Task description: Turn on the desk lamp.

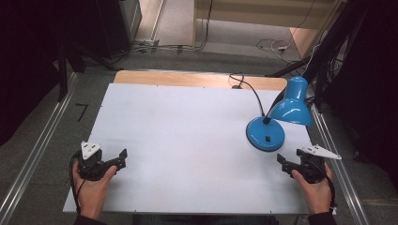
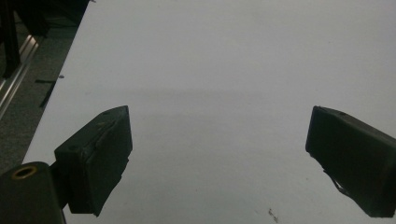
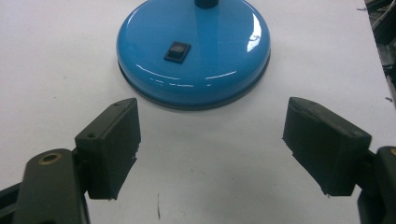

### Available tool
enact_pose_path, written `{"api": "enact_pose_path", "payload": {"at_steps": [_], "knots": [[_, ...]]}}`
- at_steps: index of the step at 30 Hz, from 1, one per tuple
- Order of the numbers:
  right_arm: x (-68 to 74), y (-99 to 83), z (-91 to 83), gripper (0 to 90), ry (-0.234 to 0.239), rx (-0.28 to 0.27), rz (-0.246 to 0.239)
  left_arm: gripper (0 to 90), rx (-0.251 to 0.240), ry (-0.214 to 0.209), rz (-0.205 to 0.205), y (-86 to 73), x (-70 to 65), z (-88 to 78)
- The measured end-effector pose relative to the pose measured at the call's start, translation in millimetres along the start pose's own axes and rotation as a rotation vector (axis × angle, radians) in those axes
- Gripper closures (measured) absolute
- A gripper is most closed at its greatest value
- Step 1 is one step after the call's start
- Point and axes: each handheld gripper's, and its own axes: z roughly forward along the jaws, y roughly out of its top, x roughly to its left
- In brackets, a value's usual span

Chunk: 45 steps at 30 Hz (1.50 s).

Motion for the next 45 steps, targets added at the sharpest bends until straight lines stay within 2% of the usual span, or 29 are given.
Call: {"api": "enact_pose_path", "payload": {"at_steps": [25,37,42,45], "knots": [[5.9,13.3,10.9,19.2,0.009,-0.017,-0.005,7.5,-0.002,0.000,0.000,0.0,-0.3,0.1],[12.7,19.8,21.2,19.8,0.016,-0.015,-0.027,7.5,-0.001,-0.005,0.000,0.1,-0.3,1.1],[14.5,22.0,24.4,21.6,0.023,-0.018,-0.031,7.5,-0.001,-0.004,-0.001,0.0,-0.1,0.7],[14.9,23.7,26.0,26.6,0.029,-0.026,-0.027,7.5,-0.003,-0.003,-0.003,0.0,-0.1,0.7]]}}
